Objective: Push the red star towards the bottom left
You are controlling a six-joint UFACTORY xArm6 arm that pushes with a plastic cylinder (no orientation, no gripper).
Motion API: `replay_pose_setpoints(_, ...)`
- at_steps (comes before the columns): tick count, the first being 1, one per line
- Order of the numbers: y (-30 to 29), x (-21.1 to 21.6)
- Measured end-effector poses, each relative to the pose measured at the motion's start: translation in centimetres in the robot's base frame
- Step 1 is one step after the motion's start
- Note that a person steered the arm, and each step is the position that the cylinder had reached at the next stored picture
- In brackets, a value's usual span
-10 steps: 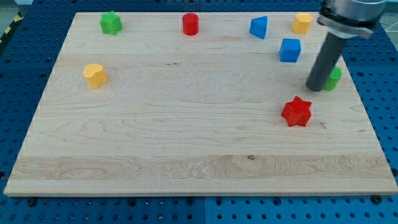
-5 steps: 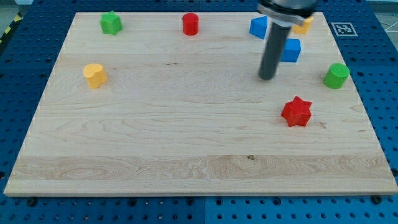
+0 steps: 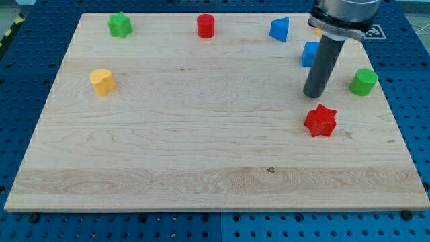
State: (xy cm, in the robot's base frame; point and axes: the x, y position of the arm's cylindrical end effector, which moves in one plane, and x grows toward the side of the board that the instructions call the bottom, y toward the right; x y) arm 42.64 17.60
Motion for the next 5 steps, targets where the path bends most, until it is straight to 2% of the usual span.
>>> replay_pose_setpoints(2, 4.3, 5.3)
replay_pose_setpoints(3, 1.2, 6.6)
replay_pose_setpoints(5, -13.0, 6.7)
